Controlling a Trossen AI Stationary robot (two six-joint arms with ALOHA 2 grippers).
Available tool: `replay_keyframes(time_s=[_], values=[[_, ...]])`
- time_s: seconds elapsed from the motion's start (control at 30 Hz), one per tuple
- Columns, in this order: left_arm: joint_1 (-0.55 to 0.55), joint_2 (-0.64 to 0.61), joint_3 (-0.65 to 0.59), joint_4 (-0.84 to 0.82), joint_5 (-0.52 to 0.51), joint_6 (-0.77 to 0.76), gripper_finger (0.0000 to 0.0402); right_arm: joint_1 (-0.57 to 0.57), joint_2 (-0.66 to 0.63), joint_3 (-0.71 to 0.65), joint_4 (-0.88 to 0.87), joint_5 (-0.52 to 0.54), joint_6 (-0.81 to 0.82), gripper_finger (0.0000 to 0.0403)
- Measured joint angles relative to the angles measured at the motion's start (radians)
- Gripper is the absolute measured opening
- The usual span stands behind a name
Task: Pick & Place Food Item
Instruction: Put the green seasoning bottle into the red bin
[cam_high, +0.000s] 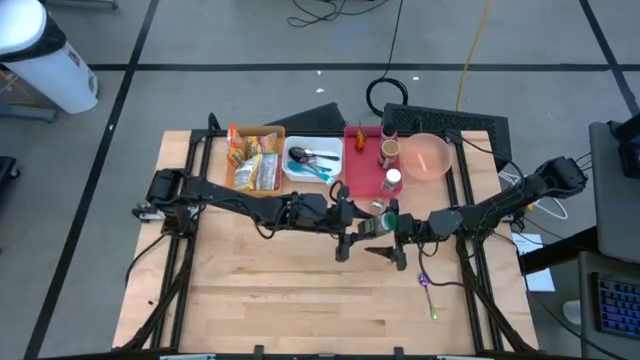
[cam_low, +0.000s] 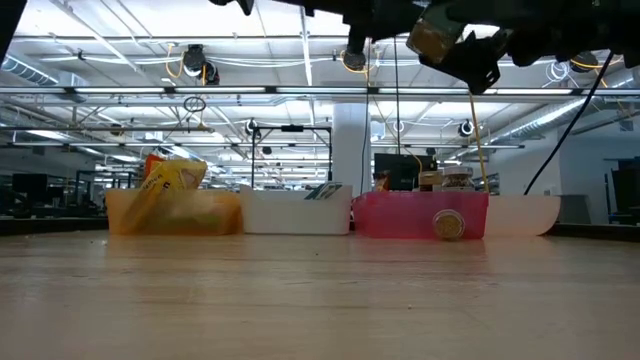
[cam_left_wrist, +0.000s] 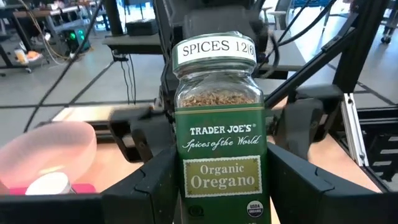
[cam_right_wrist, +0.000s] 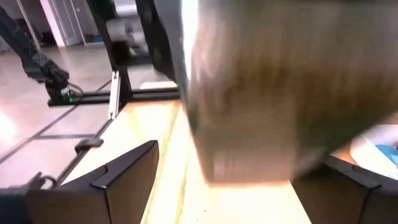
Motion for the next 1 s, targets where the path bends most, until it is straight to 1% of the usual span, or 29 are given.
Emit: replay_keyframes(time_s=[0.1,0.2,0.3,0.37,0.43,0.63,0.73,0.87,1.0], values=[[-0.011,-0.01,0.0,-0.002,-0.003,0.024,0.0204,0.0,-0.003,-0.001,-0.011,-0.001,-0.001,0.0329],[-0.023,-0.023,0.001,-0.045,-0.005,0.066,0.0204,0.0,-0.017,-0.001,-0.033,0.0,-0.01,0.0329],[-0.035,-0.039,0.002,-0.139,-0.061,0.103,0.0204,0.0,-0.052,-0.001,-0.077,0.004,-0.016,0.0329],[-0.042,-0.04,0.001,-0.164,-0.101,0.109,0.0204,0.0,-0.085,-0.001,-0.118,0.004,-0.016,0.0329],[-0.041,-0.051,0.001,-0.216,-0.111,0.11,0.0204,0.0,-0.115,-0.002,-0.156,0.007,-0.016,0.0328],[-0.037,-0.054,0.001,-0.287,-0.09,0.099,0.0204,0.0,-0.177,-0.002,-0.222,0.008,-0.017,0.0327],[-0.033,-0.054,0.001,-0.291,-0.065,0.088,0.0204,0.0,-0.179,-0.002,-0.22,0.007,-0.022,0.0327],[-0.032,-0.054,0.001,-0.303,-0.059,0.07,0.0204,0.0,-0.171,-0.002,-0.22,0.007,-0.037,0.0327],[-0.028,-0.054,0.001,-0.323,-0.012,0.047,0.0204,0.0,-0.172,-0.002,-0.212,0.007,-0.039,0.0327]])
